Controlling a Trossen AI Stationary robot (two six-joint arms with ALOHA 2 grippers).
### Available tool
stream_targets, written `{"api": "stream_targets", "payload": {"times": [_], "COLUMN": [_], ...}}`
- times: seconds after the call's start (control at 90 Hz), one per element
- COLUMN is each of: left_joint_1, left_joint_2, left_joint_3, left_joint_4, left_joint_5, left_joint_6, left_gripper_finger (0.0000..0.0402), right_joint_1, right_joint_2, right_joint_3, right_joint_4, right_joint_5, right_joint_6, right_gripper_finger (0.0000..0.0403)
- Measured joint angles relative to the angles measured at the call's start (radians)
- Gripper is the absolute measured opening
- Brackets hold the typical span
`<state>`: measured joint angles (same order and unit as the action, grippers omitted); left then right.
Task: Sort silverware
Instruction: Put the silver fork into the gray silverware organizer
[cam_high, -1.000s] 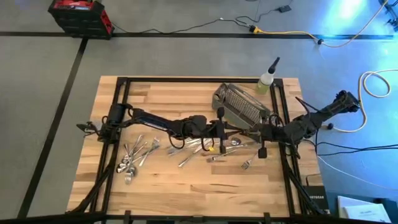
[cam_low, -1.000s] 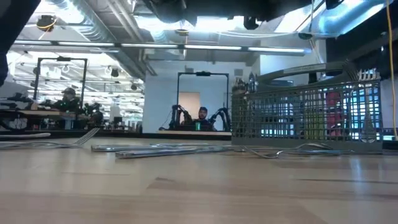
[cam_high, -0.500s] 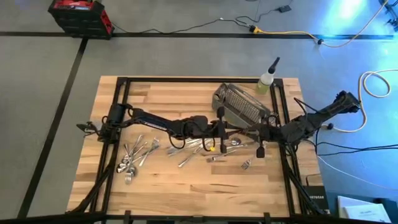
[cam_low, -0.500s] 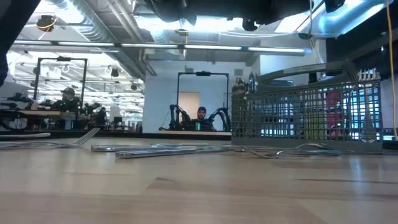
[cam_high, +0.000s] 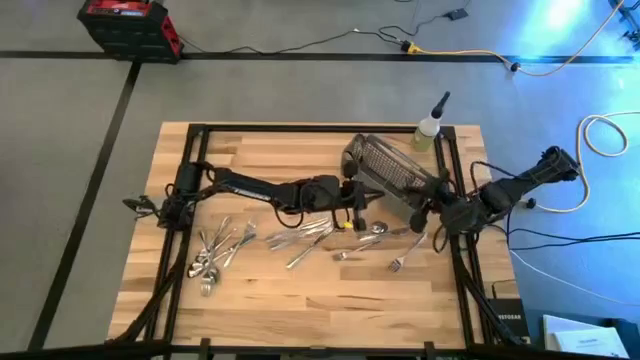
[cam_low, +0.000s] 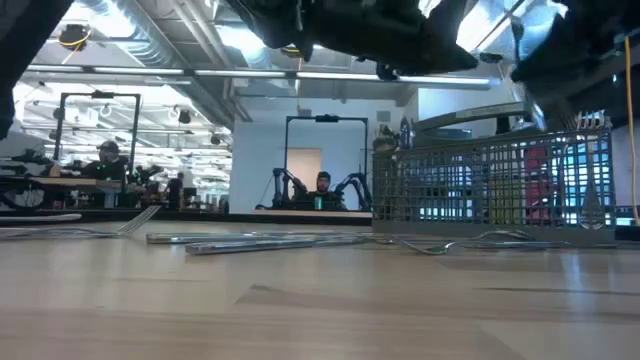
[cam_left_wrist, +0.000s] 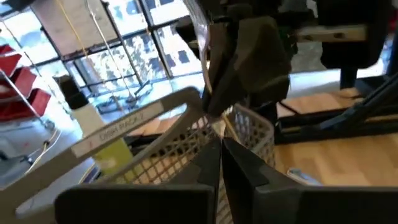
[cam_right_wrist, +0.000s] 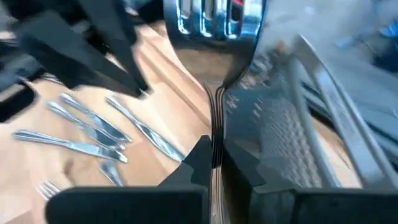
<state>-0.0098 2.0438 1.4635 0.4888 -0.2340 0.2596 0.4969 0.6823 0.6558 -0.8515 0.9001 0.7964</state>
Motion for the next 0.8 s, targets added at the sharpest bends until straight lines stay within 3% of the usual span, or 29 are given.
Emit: {"api": "stream_targets", "payload": {"times": [0.122, 0.222, 0.344, 0.567, 0.8], "left_joint_1": [-0.003, -0.005, -0.004, -0.004, -0.006], "left_joint_2": [0.000, 0.000, 0.000, 0.000, -0.001], "left_joint_3": [0.000, 0.000, -0.001, -0.001, -0.001], "left_joint_4": [-0.027, -0.038, -0.039, -0.038, -0.043], "left_joint_5": [0.001, 0.002, 0.001, 0.002, 0.002], "left_joint_6": [0.004, 0.003, 0.002, 0.001, 0.001], "left_gripper_finger": [0.0000, 0.0000, 0.0000, 0.0000, 0.0000], "right_joint_1": [0.000, 0.000, 0.000, 0.000, 0.000], "right_joint_2": [0.000, 0.000, 0.002, 0.003, 0.009], "right_joint_3": [0.021, 0.023, 0.023, 0.018, 0.018], "right_joint_4": [-0.184, -0.261, -0.308, -0.320, -0.321], "right_joint_5": [-0.001, -0.001, -0.008, -0.176, -0.222], "right_joint_6": [0.202, 0.266, 0.302, 0.311, 0.312], "right_gripper_finger": [0.0001, 0.0001, 0.0001, 0.0004, 0.0039]}}
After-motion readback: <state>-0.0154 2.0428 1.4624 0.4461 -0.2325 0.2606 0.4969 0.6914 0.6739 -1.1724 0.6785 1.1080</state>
